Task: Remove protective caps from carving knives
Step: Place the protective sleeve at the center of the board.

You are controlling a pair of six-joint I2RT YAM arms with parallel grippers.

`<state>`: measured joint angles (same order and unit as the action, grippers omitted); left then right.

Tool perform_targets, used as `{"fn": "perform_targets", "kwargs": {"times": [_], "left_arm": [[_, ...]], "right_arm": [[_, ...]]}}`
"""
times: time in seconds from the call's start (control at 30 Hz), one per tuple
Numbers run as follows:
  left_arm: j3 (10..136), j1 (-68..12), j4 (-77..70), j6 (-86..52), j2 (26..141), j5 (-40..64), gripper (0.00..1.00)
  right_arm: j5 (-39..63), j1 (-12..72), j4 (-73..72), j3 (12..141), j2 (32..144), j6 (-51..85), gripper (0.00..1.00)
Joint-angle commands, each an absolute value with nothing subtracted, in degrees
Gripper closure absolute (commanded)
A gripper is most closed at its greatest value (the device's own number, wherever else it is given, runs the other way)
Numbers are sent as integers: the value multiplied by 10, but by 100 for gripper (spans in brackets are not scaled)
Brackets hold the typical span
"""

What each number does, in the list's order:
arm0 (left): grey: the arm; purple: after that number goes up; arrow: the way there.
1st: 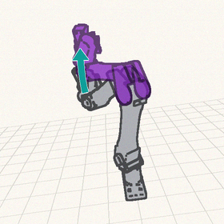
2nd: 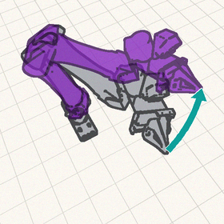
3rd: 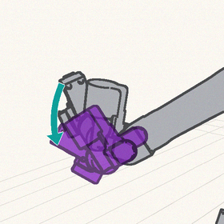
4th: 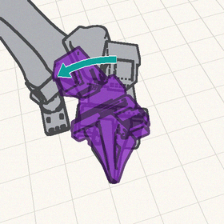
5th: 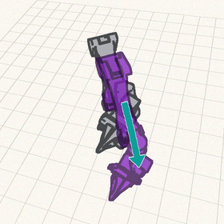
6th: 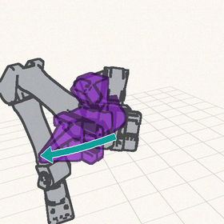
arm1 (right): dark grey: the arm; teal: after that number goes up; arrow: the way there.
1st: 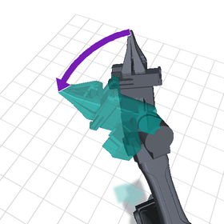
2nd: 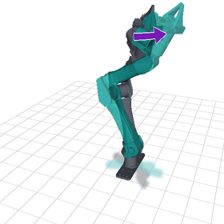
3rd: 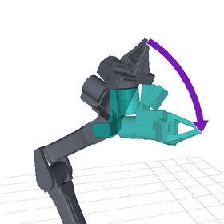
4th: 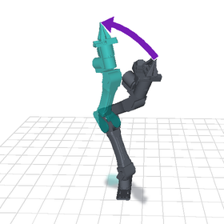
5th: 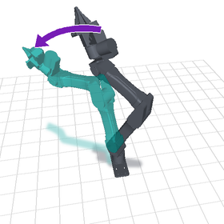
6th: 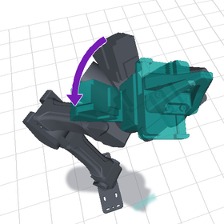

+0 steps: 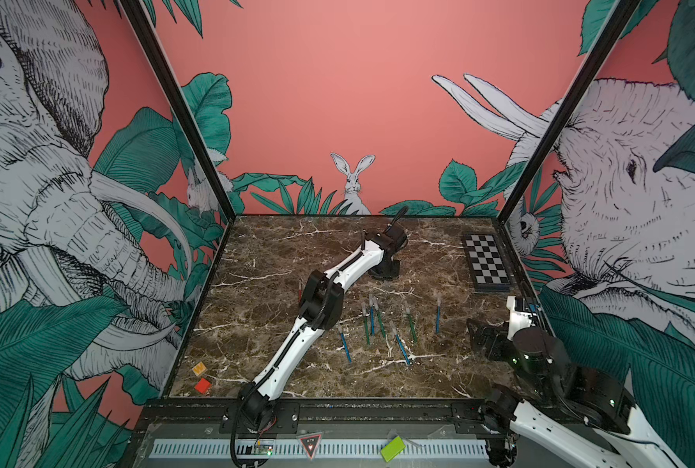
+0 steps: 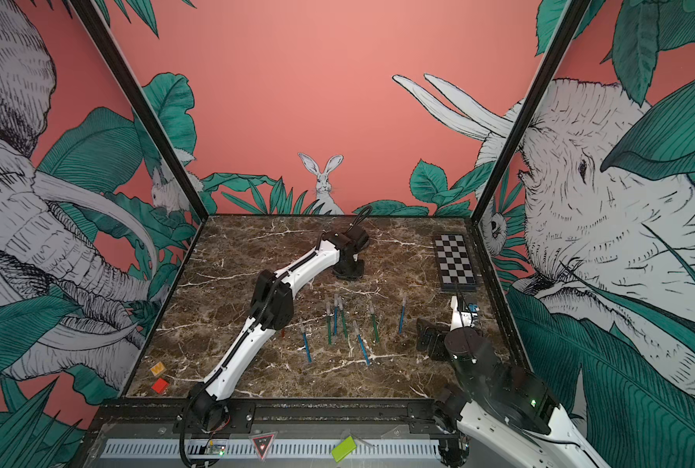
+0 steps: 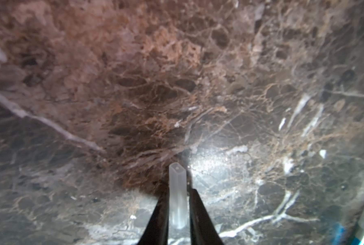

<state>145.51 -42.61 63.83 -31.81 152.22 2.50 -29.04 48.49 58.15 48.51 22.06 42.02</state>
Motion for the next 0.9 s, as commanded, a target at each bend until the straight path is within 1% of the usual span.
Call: {"fn": "perform_targets", "kwargs": {"times": [0.0, 0.07, 0.13, 0.2, 0.33, 0.47, 0.57, 0.6, 0.63, 0.7, 0.8, 0.87], "left_arm": [[1467, -423, 658, -325, 1528, 21, 73], [1467, -421, 657, -326, 1525, 23, 71], [1468, -419, 656, -327, 1519, 23, 67], [1470, -416, 657, -326, 1515, 21, 66], [1478, -405, 658, -323, 1468, 15, 63], [1480, -379, 658, -309, 1405, 12, 53], [1470, -376, 669, -284, 1344, 7, 41], [1461, -376, 673, -275, 1322, 7, 40], [1439, -377, 675, -265, 1293, 6, 39], [1355, -376, 659, -252, 1223, -9, 39], [1154, -369, 594, -248, 1094, -19, 36], [1028, -354, 558, -260, 1018, -1, 35]], "right_arm": [[-289, 485, 580, 501, 225, 428, 2], [-287, 485, 581, 502, 226, 430, 2], [-286, 485, 581, 503, 227, 430, 2], [-286, 485, 582, 505, 228, 430, 2], [-286, 485, 584, 507, 233, 428, 2], [-284, 485, 583, 508, 245, 428, 2], [-283, 485, 580, 510, 253, 430, 2], [-282, 484, 578, 511, 255, 431, 2], [-281, 485, 578, 513, 257, 431, 2], [-281, 485, 577, 515, 263, 431, 2], [-279, 485, 576, 511, 273, 429, 2], [-275, 485, 576, 506, 285, 429, 2]]}}
